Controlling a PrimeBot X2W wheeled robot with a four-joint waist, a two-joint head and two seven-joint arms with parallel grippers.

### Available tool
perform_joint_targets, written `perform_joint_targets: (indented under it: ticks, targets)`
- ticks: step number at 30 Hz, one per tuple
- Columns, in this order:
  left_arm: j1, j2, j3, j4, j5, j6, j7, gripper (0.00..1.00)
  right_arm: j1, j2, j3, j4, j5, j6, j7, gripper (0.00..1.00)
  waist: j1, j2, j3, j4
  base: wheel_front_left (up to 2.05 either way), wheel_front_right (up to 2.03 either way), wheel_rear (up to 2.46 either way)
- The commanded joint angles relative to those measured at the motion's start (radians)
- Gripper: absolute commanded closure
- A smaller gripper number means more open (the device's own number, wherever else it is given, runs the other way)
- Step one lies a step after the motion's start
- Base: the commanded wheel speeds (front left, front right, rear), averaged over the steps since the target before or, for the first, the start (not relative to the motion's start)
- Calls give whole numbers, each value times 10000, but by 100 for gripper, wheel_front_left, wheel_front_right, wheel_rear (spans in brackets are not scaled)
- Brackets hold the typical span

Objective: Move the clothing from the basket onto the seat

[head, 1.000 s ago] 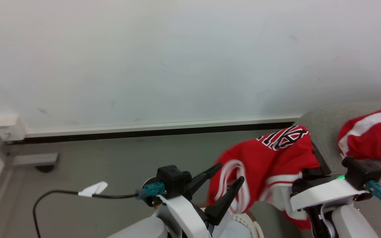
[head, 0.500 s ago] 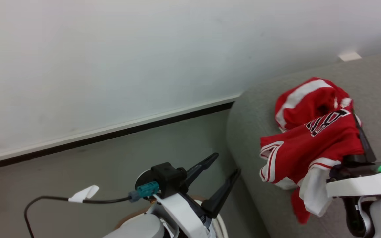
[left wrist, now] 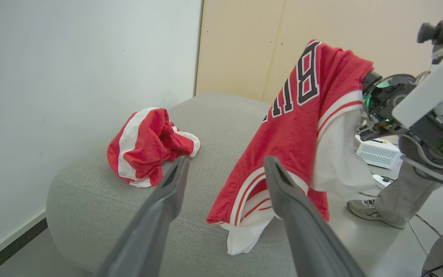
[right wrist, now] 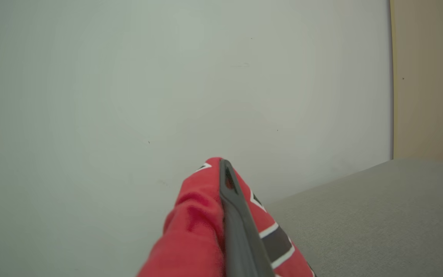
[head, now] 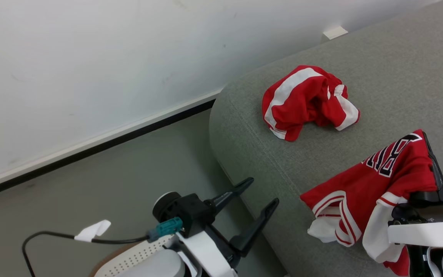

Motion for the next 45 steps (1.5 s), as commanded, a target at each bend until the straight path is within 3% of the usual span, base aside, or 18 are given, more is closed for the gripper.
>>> perform_joint_targets:
  ticks: [1,9,14,20,29,37,44,45]
  targets:
    - [105,64,28,50,105,-26,1,0,44,-11,-2,-85,-30,-23,-50,100,-1,-1,104,-74,0,0,0]
    - [139,103,160,130,228,-141,0,0,-800,96,-129,-322,-334,-23,100,100,-1,-1,367,-83,0,0,0]
    - [-24,314,164,-34,270,-165,130,0,-2085,-101,-650,-252,-612,-23,560,100,-1,-1,885,292,0,0,0]
    - [-253,970,254,-615,371,-204,422,0,-3983,-334,-1808,358,-798,-23,1452,100,-1,-1,2017,838,0,0,0]
    - [-618,2114,614,-1710,449,-244,794,0,-6003,-1403,-3584,1559,-1615,-23,2422,100,-1,-1,3969,1676,0,0,0]
    - [-959,2749,856,-2395,549,-299,924,0,-6037,-2394,-4458,3330,-3228,-23,2798,100,-1,-1,5163,2263,0,0,0]
    - [-991,2836,846,-2765,584,-249,928,0,-5485,-2034,-4949,5743,-4717,-23,3771,100,-1,-1,5378,2528,0,0,0]
    - [-985,2844,859,-2777,579,-218,914,0,-5502,-1999,-5127,5987,-4950,-23,4015,89,-1,-1,5377,2547,0,0,0]
